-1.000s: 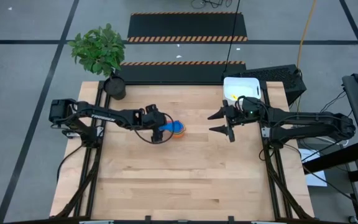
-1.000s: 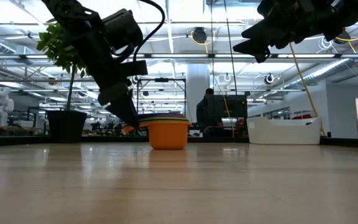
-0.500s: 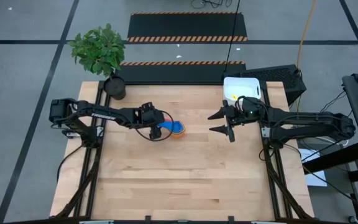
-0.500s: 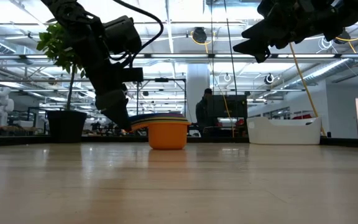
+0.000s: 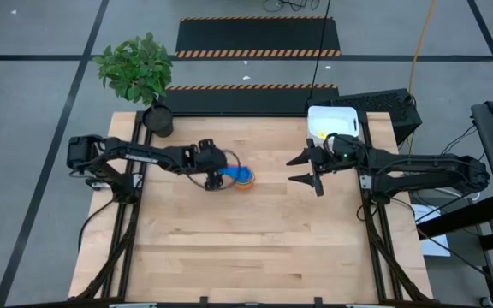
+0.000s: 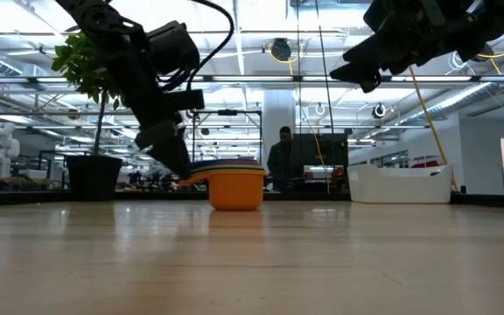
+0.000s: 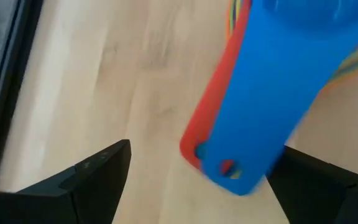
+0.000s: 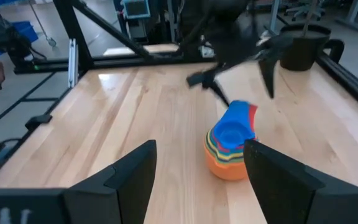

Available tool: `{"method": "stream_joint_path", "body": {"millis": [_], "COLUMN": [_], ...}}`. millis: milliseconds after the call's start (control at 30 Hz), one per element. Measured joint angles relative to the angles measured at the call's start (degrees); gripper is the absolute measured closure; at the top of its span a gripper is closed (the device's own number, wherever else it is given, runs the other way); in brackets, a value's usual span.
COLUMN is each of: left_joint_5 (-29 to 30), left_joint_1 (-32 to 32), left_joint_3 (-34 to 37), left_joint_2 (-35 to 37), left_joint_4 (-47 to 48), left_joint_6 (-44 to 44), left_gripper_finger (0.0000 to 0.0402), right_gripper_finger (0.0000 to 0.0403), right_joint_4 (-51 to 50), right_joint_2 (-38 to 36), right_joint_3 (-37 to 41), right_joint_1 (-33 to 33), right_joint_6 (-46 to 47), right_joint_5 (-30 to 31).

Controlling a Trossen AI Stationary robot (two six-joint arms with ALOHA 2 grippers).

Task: Nest measuring cups in basket
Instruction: Stack the blue measuring cup into the red measuring cup, then put the stacked measuring cups into the white bin

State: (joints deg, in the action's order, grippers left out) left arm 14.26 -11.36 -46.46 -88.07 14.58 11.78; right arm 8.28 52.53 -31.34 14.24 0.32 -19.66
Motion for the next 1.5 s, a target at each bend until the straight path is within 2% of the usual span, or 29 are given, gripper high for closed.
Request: {"method": "stream_joint_path", "body": {"millis": [133, 200, 500, 800, 1133, 1500], "left_joint_5": [-10.6, -13.3, -16.5, -21.4, -21.6, -14.1], "left_joint_1": [-3.2, -4.1, -6.1, -6.3, -6.0, -1.7], "left_joint_3": [0.0, 0.0, 0.0, 0.0, 0.0, -0.1], "left_joint_2": [0.0, 0.0, 0.0, 0.0, 0.0, 6.2], "left_joint_4": [-2.3, -2.8, -3.0, -6.2, -3.0, -2.0], "left_joint_6": [2.6, 4.6, 7.4, 5.8, 3.0, -2.5], "left_gripper_finger": [0.007, 0.0086, 0.0143, 0.0147, 0.0147, 0.0147], "right_gripper_finger": [0.0167, 0.0167, 0.0167, 0.0167, 0.0167, 0.0167], "right_joint_4": [0.0, 0.0, 0.3, 0.3, 0.3, 0.2], "right_joint_2": [0.0, 0.0, 0.0, 0.0, 0.0, 0.0], "right_joint_3": [1.1, 1.2, 1.2, 1.2, 1.3, 1.3], "right_joint_1": [0.0, 0.0, 0.0, 0.0, 0.0, 0.0], "right_joint_6": [-1.5, -2.9, -2.7, -2.6, -2.7, -2.7], "right_joint_5": [0.0, 0.0, 0.0, 0.0, -0.1, -0.1]}}
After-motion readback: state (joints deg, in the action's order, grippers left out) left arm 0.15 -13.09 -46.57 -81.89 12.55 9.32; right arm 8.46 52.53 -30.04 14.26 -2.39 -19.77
